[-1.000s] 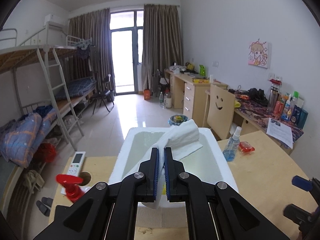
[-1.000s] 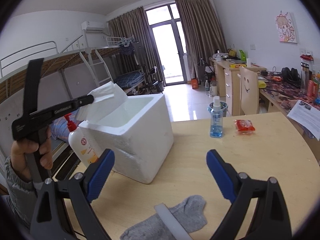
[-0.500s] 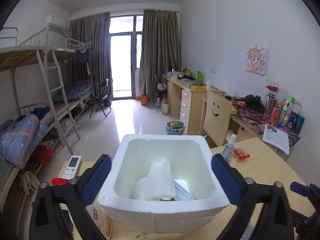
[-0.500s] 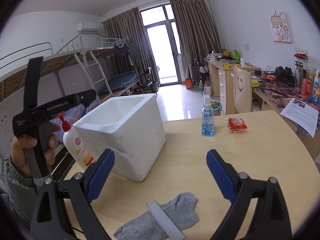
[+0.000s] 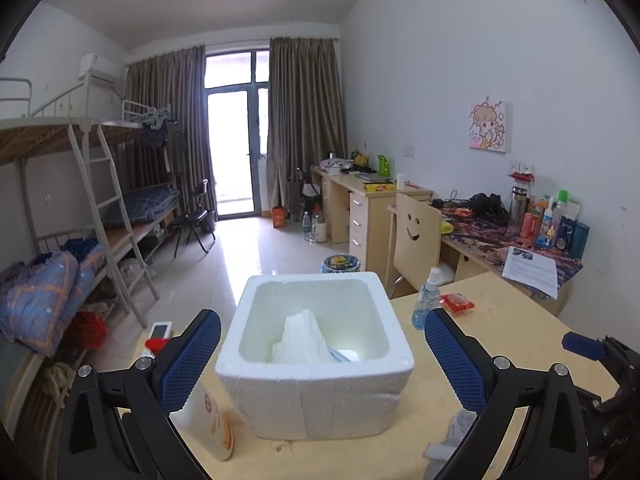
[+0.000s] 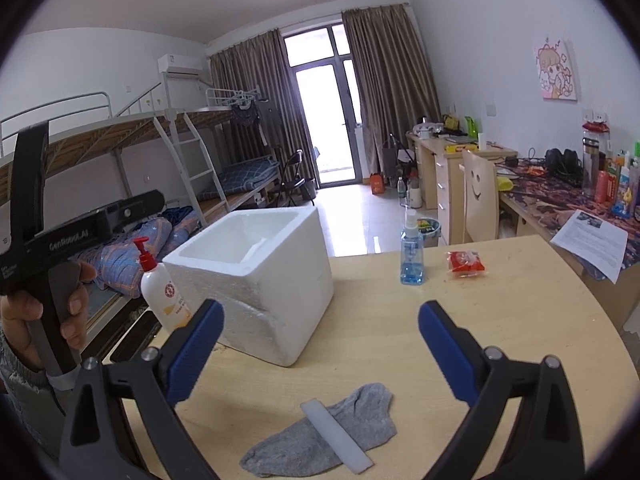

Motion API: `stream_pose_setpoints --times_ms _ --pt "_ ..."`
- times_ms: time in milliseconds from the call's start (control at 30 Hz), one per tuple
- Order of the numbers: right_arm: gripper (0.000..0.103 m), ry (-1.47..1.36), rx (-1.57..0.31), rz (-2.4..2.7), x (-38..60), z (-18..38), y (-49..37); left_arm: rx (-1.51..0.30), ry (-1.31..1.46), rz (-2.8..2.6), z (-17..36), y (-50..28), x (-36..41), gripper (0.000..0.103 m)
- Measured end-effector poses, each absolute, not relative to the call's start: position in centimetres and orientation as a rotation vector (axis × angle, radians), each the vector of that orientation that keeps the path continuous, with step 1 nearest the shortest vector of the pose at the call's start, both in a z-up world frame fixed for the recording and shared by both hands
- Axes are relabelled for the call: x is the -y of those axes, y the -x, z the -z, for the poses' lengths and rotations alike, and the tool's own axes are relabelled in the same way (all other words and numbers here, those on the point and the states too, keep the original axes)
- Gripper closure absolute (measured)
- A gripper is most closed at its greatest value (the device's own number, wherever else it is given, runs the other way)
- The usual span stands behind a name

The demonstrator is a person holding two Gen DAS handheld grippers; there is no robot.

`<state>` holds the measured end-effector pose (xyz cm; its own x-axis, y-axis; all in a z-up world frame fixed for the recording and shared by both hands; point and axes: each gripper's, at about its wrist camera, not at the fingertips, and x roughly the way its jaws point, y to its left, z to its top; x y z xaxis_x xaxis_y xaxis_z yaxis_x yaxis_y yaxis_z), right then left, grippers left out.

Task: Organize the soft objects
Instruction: 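Move both tools back toward the grey sock and white foam strip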

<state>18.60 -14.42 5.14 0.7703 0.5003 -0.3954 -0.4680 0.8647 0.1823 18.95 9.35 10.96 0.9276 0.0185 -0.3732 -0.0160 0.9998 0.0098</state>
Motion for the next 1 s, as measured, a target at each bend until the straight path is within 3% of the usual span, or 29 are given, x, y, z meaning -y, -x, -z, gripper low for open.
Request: stream_pose_setpoints --times_ms 1000 --pt "0.001 -0.013 -0.287 -0.552 16.2 -7.2 -7.1 -0.235 -0.029 -0.012 -11.4 -3.2 -6.1 0.001"
